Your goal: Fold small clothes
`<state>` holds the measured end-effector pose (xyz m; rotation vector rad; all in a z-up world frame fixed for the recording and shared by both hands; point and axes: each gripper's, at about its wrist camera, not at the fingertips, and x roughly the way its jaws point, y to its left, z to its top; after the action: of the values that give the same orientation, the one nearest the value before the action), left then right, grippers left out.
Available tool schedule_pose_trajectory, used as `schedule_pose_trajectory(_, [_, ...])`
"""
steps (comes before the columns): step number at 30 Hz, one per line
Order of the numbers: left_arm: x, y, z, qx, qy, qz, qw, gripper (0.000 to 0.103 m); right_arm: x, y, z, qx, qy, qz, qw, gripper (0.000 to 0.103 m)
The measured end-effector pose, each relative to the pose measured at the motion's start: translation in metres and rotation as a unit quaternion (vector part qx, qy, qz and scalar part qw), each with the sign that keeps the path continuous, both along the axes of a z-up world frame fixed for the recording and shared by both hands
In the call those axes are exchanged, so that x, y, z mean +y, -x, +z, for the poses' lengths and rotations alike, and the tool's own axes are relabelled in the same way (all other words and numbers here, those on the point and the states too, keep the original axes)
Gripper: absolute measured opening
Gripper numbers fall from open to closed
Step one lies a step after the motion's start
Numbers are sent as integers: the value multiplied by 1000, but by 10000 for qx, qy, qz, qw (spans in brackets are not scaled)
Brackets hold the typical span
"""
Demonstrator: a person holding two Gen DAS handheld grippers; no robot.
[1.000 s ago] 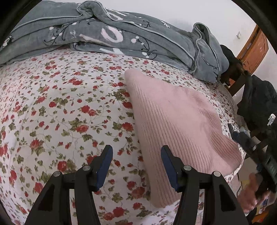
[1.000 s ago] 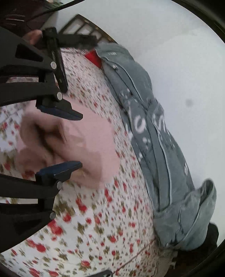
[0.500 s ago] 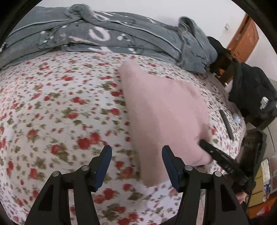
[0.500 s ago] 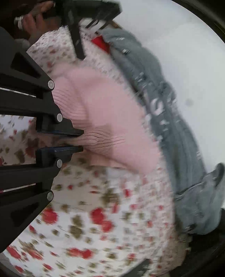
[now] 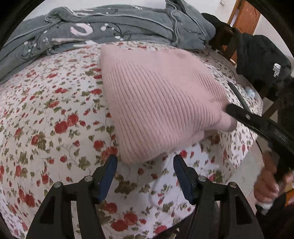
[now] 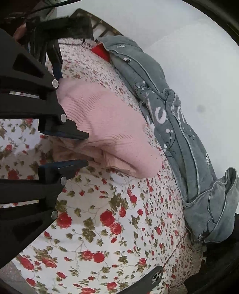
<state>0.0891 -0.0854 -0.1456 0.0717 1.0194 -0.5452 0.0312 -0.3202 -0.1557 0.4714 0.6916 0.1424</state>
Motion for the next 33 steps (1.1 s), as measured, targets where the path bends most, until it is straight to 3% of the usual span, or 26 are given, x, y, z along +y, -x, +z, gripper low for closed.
schedule_pose_trajectory(2, [-4, 0, 2, -129, -48, 48, 9999, 61, 1, 6, 4, -42, -163, 135, 9998, 29])
schedule_pose_trajectory(5, [-15, -1, -2, -415, -518, 148, 9977, 58, 4, 11, 6, -148, -379, 249, 9989, 40])
schedule_pose_trajectory(7, [-18, 3, -2, -571, -570, 96, 9967, 44, 10, 10, 4, -117, -399, 365, 9985, 41])
schedule_pose_trajectory(8, [-18, 4, -1, -663, -631, 132, 9957, 31, 15, 6, 1, -53, -326, 400, 9987, 40])
schedule_pose_trajectory(10, [-9, 7, 4, -852, -628, 246, 9941, 17, 20, -1, -4, 57, -224, 355, 9991, 25])
schedule_pose_trajectory(11, [-2, 6, 6, -767, -495, 262, 9955, 15, 20, -4, -4, 85, -215, 364, 9991, 7])
schedule_pose_trajectory(14, [27, 1, 4, -376, 172, 435, 9982, 14, 6, 2, 3, -211, -409, 164, 9988, 6])
schedule_pose_trajectory(17, [30, -1, -7, -138, 257, 510, 9983, 13, 1, 1, -5, -111, -312, 100, 9994, 6])
schedule_pose_trajectory(22, [28, 7, -8, -103, 207, 402, 9989, 17, 6, 2, -20, 130, -103, 115, 9998, 7])
schedule_pose_trajectory(24, [32, 10, -6, -80, 205, 355, 9991, 21, 7, 3, -18, 142, 10, 156, 9998, 16])
schedule_pose_trajectory(26, [38, 11, -4, -63, 150, 427, 9990, 36, 6, 5, -10, 55, 151, 215, 9996, 27])
schedule_pose_trajectory(30, [52, 11, 3, -118, 165, 580, 9981, 41, 7, 6, 12, -343, 455, 264, 9980, 41])
schedule_pose_trajectory(33, [58, 6, 13, -182, 158, 711, 9972, 46, 7, -7, 26, -475, 484, 298, 9973, 43])
